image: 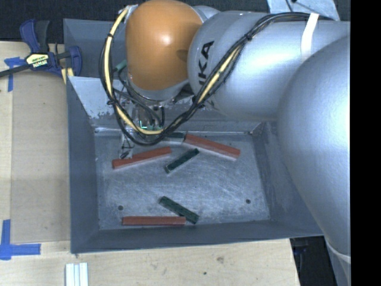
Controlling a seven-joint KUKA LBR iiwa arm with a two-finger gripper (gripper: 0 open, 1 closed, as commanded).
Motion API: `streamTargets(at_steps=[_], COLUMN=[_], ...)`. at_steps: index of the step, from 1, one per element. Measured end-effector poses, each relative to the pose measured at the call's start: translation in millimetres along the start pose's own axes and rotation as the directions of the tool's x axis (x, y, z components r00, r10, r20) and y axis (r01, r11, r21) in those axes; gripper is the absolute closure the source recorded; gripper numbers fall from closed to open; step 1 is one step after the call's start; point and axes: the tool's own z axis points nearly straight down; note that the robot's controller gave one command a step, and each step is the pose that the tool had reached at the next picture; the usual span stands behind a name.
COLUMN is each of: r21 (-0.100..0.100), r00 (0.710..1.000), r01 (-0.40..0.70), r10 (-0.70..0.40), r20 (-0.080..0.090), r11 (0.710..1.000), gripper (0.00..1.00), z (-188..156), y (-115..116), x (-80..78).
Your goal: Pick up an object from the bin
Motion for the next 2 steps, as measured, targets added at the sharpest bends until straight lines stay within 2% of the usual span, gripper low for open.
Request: streamTargets(at_steps=[1,2], r21=[0.001,-0.002], r00=[0.999,0.999], r01=[0.045,0.042], r10=[-0.045,-0.042], r20=[0.000,0.010], r11=[0.999,0.999], gripper=[0.00,1.00], z=[143.5,137.6], y=[-15.5,-14.9], x=[29.5,25.9])
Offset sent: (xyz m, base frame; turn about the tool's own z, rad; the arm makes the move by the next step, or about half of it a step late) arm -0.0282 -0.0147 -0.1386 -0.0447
